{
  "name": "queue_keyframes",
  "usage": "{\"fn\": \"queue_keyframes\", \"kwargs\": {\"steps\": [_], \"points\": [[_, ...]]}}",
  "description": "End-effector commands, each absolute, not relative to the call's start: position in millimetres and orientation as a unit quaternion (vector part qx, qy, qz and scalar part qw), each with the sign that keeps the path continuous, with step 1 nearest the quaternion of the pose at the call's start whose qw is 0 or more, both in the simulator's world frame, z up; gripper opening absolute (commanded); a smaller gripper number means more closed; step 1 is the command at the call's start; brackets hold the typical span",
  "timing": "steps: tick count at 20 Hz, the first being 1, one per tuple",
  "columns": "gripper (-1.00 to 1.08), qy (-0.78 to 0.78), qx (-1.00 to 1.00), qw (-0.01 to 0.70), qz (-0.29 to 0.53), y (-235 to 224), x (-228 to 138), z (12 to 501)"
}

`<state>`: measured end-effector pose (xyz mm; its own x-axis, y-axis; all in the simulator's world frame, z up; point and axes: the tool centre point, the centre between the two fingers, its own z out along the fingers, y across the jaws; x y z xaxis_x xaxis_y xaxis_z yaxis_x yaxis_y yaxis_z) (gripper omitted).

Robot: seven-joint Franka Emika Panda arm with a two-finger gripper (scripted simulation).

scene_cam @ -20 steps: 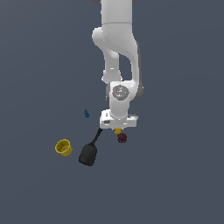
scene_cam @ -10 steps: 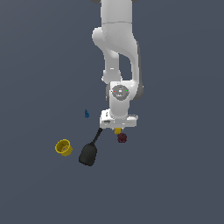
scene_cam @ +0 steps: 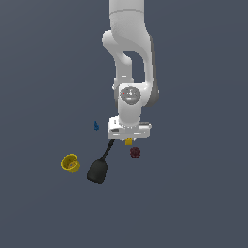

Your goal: Pick up a designated object from a clutter of objects.

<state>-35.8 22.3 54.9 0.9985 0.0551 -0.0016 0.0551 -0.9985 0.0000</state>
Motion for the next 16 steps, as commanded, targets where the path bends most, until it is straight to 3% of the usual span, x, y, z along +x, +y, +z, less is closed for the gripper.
{"fn": "queue_keyframes", "kwargs": {"steps": [1, 16], "points": [[-1.00, -0.027, -1.000, 0.000, 0.000, 17, -35, 71], [-1.00, -0.028, -1.000, 0.001, 0.000, -29, -31, 214]]}}
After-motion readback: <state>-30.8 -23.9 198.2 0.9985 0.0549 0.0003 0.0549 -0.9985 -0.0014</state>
